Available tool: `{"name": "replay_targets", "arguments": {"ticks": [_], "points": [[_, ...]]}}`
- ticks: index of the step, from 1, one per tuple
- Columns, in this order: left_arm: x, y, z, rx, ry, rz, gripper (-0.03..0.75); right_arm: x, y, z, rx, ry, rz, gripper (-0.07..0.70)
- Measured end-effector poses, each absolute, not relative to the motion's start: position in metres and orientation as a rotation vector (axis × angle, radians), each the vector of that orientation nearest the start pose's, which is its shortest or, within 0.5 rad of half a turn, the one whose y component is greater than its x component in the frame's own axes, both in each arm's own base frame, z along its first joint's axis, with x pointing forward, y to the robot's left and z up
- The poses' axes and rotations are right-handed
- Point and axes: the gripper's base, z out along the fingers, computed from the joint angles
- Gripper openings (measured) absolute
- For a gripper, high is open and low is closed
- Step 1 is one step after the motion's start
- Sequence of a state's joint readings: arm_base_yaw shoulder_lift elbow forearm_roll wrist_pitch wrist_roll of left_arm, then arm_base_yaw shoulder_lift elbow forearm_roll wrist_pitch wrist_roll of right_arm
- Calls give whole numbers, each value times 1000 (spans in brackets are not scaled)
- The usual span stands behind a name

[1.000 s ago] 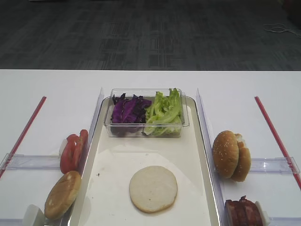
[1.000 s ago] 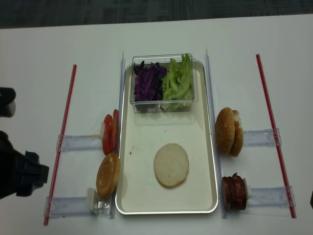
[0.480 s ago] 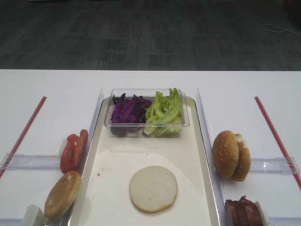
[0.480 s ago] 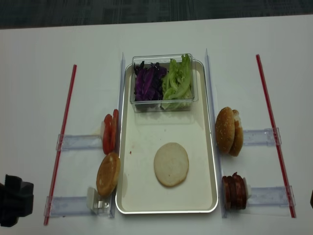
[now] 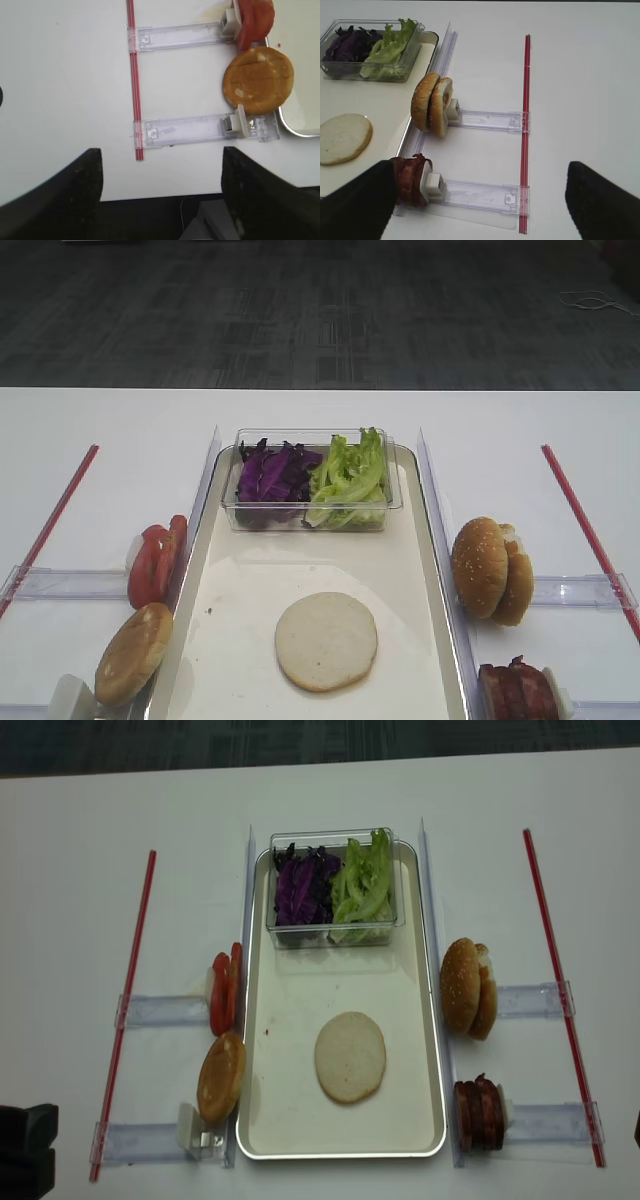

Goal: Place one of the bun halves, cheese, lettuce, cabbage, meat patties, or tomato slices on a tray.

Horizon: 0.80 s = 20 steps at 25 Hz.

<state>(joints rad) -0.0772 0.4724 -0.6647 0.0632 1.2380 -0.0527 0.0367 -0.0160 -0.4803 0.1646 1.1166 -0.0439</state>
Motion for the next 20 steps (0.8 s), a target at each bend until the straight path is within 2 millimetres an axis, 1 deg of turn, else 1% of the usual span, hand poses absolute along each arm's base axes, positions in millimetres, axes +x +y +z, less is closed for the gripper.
{"name": "replay_targets", "arguments": {"ticks": [10,13,20], "points": [[34,3,279,32,2444,23,505,-9,13,268,-97,2096,195,671],[26,3,268,31,2427,22,505,-9,13,268,-97,2096,195,671],[13,4,266,26,2316,11,505,-9,13,268,-97,2096,195,671]]}}
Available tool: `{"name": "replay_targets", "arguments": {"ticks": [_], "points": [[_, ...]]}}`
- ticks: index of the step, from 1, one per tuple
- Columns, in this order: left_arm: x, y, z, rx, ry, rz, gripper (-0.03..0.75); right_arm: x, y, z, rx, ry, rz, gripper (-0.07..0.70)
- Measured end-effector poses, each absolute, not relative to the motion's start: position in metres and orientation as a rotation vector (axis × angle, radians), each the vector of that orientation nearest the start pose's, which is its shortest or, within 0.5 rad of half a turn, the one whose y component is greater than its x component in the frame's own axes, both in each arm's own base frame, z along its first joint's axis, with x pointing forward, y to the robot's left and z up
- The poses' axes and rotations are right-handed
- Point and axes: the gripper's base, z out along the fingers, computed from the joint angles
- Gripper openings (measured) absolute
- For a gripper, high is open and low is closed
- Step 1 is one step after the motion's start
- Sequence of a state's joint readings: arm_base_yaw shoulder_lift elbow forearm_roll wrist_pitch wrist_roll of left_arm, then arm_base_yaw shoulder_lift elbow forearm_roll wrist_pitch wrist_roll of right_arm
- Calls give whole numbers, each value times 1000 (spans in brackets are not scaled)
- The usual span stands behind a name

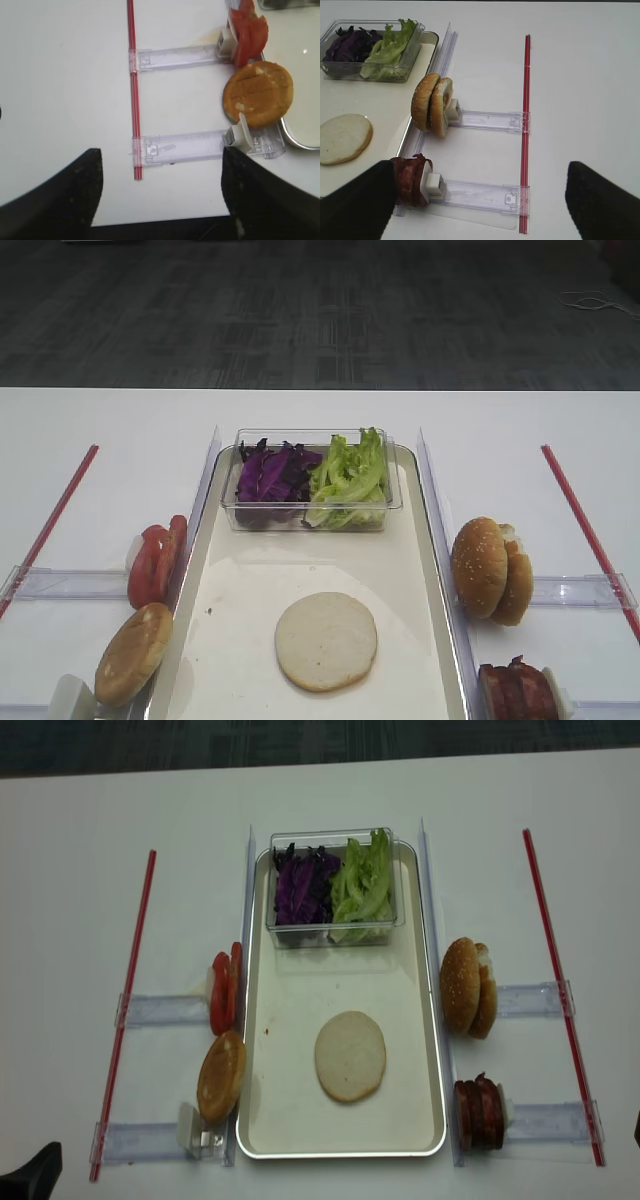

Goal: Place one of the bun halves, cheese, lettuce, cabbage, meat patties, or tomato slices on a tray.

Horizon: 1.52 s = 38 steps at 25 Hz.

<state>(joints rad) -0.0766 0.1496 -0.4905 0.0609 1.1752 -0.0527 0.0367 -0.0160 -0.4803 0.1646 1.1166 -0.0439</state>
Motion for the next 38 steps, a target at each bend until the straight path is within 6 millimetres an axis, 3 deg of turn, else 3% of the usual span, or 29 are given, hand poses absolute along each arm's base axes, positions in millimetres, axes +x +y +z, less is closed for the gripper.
{"name": "replay_targets", "arguments": {"ticks": [11,38], "points": [[-11,6,266,19,2155,-1,505,-9,13,268,-97,2096,195,671],[-11,6,266,20,2150,0,494,-9,13,268,-100,2095,196,671]]}}
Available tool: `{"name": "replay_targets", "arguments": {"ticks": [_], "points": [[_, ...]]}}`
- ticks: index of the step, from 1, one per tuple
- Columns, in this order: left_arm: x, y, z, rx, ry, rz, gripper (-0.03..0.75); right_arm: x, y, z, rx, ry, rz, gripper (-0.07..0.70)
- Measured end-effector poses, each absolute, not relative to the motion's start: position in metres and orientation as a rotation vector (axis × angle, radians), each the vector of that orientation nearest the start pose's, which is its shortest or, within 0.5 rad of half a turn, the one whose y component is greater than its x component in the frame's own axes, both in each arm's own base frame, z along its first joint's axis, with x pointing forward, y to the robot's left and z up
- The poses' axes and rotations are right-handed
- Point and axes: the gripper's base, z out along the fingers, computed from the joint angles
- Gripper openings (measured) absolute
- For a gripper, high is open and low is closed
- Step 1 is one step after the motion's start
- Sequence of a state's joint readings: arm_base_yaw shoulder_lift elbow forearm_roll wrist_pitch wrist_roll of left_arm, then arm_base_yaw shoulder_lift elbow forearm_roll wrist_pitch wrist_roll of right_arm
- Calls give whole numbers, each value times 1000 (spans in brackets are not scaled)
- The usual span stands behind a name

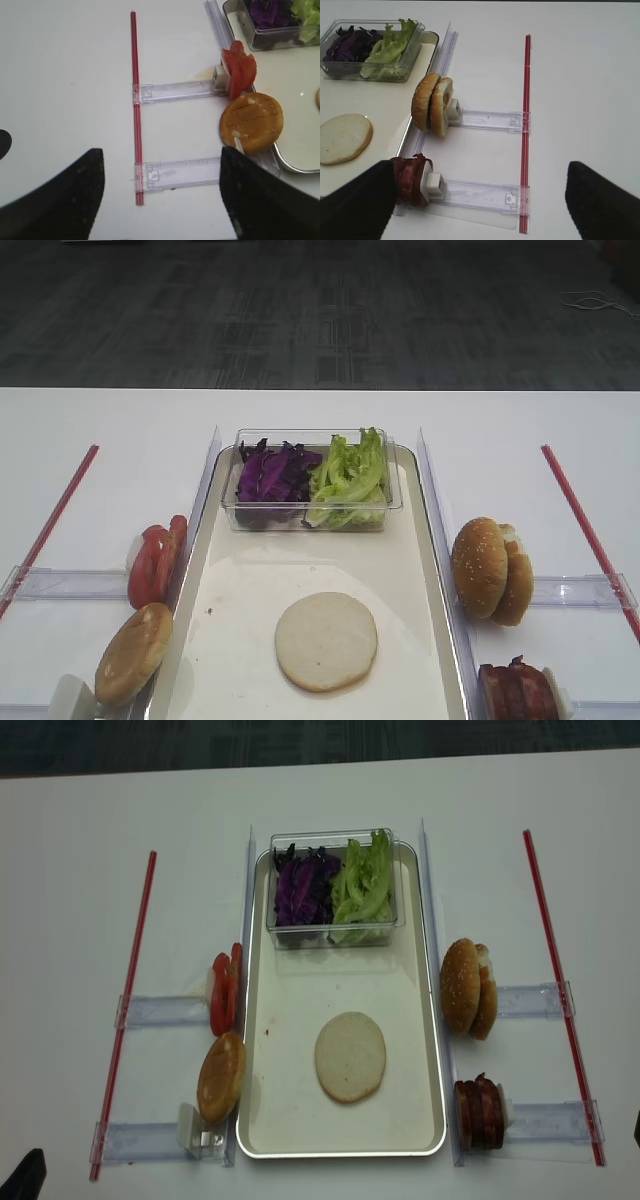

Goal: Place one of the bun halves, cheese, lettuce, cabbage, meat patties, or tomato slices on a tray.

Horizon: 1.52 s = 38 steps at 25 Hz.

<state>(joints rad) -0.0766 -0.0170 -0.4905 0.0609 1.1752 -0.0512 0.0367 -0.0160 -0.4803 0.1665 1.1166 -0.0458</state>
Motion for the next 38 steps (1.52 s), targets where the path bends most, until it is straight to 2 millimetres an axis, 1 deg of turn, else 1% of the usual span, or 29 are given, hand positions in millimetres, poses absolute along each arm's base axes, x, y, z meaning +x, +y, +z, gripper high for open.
{"name": "replay_targets", "arguments": {"ticks": [19,25,38], "points": [[-11,6,266,21,2150,0,494,-9,14,268,-136,2091,191,670],[-11,6,266,22,2149,1,492,-9,15,269,-183,2085,177,670],[-11,6,266,19,2150,-1,489,-9,15,269,-180,2085,181,670]]}}
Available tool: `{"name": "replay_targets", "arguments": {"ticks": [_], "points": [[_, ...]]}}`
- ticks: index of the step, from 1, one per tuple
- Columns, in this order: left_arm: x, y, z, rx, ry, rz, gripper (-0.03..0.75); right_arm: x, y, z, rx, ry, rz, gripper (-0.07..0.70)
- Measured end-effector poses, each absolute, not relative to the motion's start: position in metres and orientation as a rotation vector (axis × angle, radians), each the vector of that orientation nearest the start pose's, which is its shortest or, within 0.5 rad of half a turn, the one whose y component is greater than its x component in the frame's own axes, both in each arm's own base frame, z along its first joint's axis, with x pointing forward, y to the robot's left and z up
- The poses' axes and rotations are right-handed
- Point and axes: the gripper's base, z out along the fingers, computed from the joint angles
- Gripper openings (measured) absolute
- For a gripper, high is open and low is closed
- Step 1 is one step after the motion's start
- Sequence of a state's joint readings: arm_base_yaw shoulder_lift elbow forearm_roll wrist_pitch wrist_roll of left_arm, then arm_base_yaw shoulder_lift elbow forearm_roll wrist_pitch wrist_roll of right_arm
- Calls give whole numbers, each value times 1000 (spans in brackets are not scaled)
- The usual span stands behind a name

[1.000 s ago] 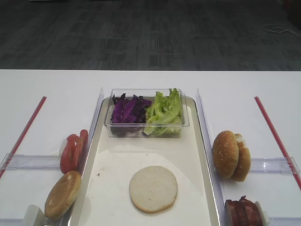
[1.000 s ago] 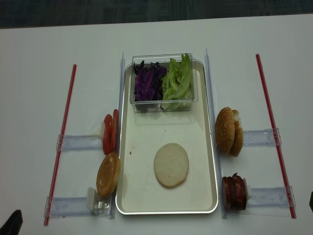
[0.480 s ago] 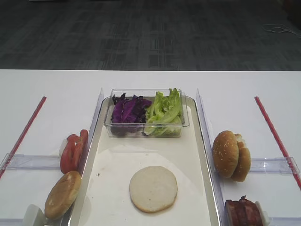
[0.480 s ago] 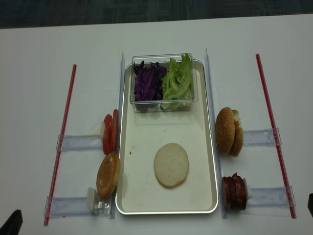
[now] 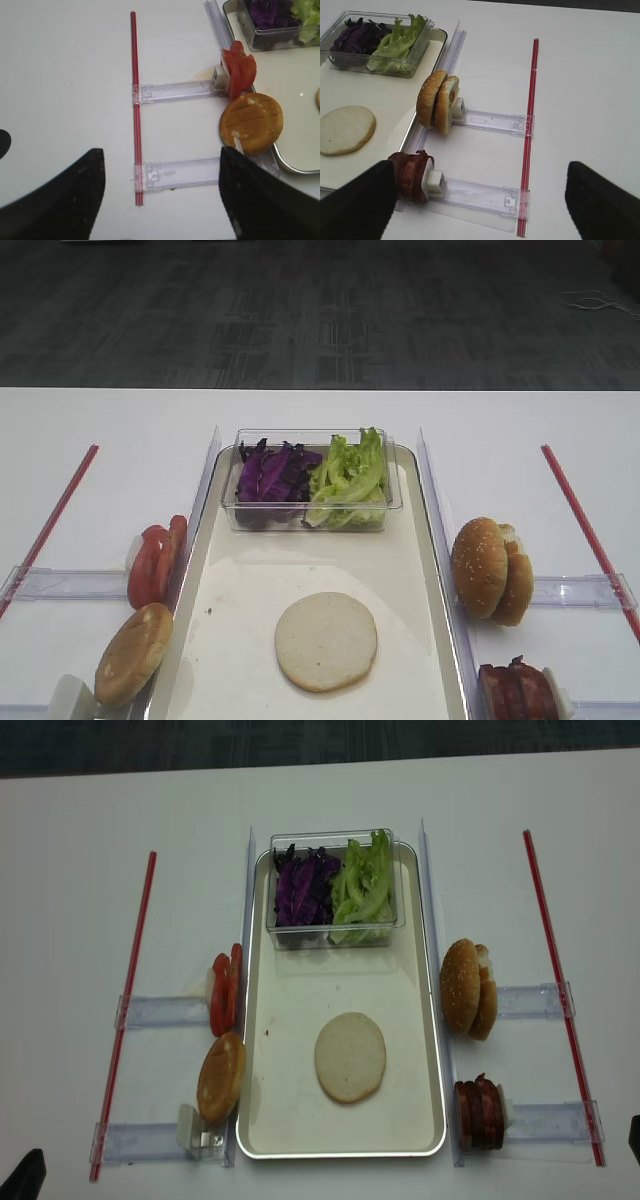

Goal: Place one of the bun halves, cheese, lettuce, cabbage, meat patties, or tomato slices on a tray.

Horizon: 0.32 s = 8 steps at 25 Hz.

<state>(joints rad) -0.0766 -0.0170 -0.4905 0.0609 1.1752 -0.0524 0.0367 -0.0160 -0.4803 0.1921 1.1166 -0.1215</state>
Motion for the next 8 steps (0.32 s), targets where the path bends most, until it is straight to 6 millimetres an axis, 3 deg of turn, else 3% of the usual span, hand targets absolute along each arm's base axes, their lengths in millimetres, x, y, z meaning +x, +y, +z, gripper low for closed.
{"name": "replay_targets", "arguments": {"ticks": [8], "points": [[-11,6,266,19,2150,-1,489,-9,15,268,-179,2087,182,670]]}}
